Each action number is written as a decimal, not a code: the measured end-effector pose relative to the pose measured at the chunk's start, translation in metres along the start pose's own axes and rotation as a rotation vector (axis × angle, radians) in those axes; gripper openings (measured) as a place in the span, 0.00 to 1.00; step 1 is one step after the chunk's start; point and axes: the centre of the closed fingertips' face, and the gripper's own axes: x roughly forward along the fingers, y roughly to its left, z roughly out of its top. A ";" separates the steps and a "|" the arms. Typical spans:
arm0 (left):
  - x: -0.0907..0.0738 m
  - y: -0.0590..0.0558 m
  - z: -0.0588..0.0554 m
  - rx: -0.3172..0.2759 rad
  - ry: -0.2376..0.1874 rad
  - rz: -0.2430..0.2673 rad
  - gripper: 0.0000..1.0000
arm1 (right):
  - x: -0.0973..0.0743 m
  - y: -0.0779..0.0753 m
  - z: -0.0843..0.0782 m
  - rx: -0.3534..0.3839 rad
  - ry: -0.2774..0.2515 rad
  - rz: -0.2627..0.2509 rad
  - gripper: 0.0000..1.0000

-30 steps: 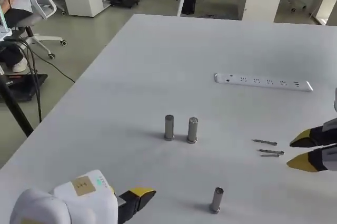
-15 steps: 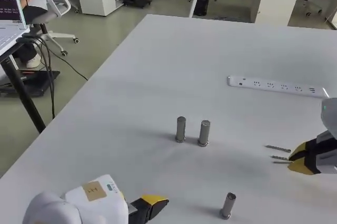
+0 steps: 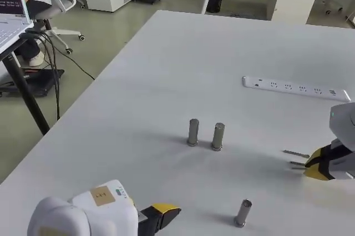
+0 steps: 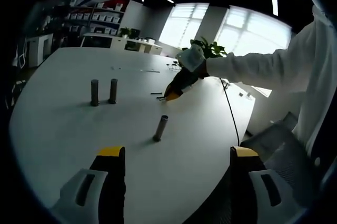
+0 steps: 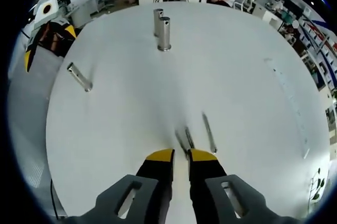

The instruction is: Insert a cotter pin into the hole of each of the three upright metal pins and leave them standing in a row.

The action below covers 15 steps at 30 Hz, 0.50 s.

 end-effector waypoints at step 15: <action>0.003 0.004 -0.003 -0.003 0.018 -0.004 0.78 | 0.004 -0.001 0.000 -0.039 0.037 -0.025 0.00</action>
